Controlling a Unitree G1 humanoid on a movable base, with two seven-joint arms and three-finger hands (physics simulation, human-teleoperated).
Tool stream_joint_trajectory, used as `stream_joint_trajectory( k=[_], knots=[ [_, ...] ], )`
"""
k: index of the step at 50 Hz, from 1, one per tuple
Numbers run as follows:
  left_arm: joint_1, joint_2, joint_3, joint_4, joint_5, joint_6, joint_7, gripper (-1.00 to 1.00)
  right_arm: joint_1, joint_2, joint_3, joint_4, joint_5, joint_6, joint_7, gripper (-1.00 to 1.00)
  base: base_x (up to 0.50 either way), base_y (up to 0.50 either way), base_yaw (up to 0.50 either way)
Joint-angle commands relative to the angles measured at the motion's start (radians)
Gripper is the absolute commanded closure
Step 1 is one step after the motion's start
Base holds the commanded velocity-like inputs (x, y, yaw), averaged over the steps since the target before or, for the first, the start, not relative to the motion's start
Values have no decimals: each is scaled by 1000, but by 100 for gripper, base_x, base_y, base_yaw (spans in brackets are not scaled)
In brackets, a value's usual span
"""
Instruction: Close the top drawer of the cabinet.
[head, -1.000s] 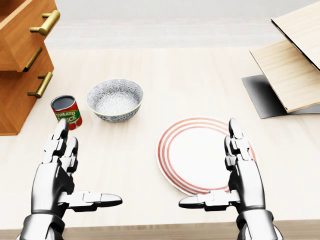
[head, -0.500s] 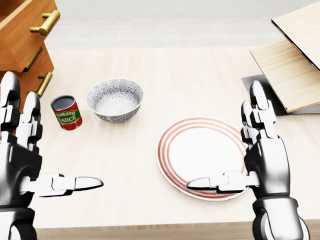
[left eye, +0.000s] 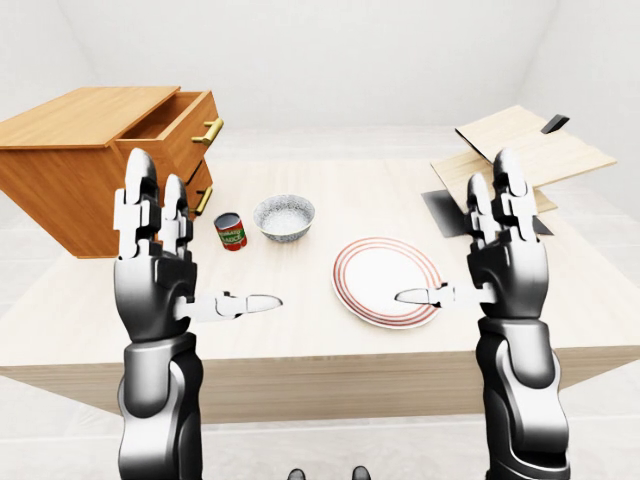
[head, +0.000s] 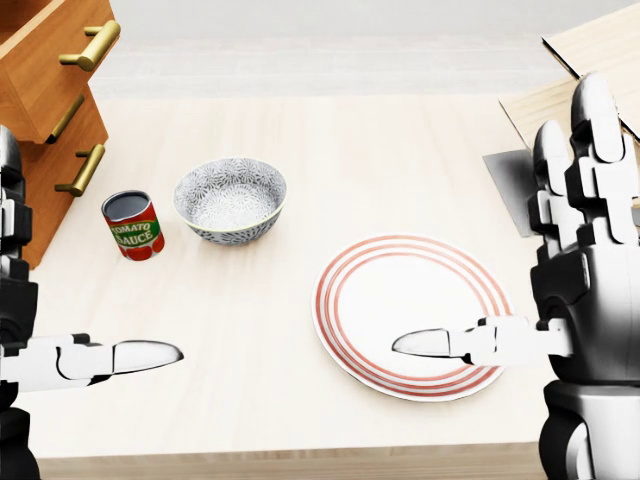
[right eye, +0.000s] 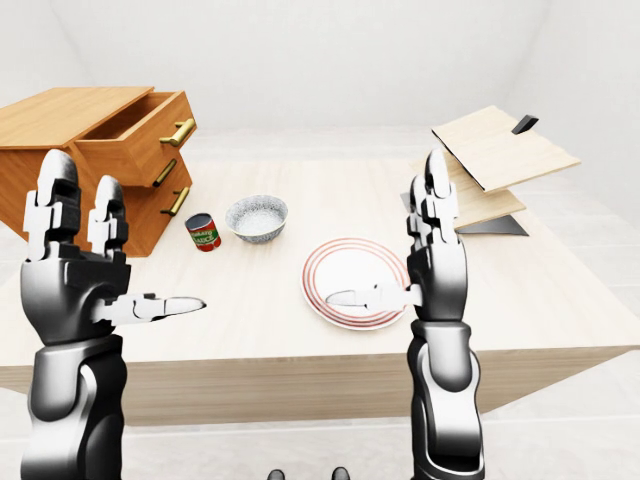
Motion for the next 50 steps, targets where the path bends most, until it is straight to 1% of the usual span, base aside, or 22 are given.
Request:
stream_joint_trajectory(
  k=[1,8,18,21,22,24,25,28,31,36,50],
  knots=[
    [-9,3,8,-28,-9,0,7,-100,-14,-7,-11,-86,9,0,-6,-100,0,0,0],
    [-15,7,16,-41,-15,0,9,-100,-36,-10,-22,-120,24,0,-9,-100,0,0,0],
    [-11,7,18,-41,-18,0,9,-100,-24,-12,-19,-110,20,0,-7,-100,0,0,0],
    [-15,12,13,-45,-5,0,13,-100,-24,-14,-18,-111,15,0,-5,-100,0,0,0],
    [-14,17,3,-60,7,0,16,-100,-24,-12,-21,-107,18,0,-5,-100,0,0,0],
    [-9,15,-3,-49,13,0,5,-100,-20,-11,-17,-105,16,0,-5,-100,0,0,0],
    [-11,0,14,-64,-11,0,2,-100,-18,-11,-15,-101,13,0,-5,-100,0,0,0],
    [-15,8,25,-65,-9,0,11,-100,-17,-12,-13,-97,7,0,-6,-100,0,0,0],
    [-12,8,31,-61,-16,0,9,-100,4,-17,7,-106,3,0,24,-100,0,0,0],
    [-18,11,35,-59,-20,0,12,-100,17,-12,19,-82,-26,0,28,-100,2,43,0],
    [-11,13,25,-49,-11,0,7,-100,13,-5,5,-68,-31,0,38,-100,3,50,0]
  ],
)
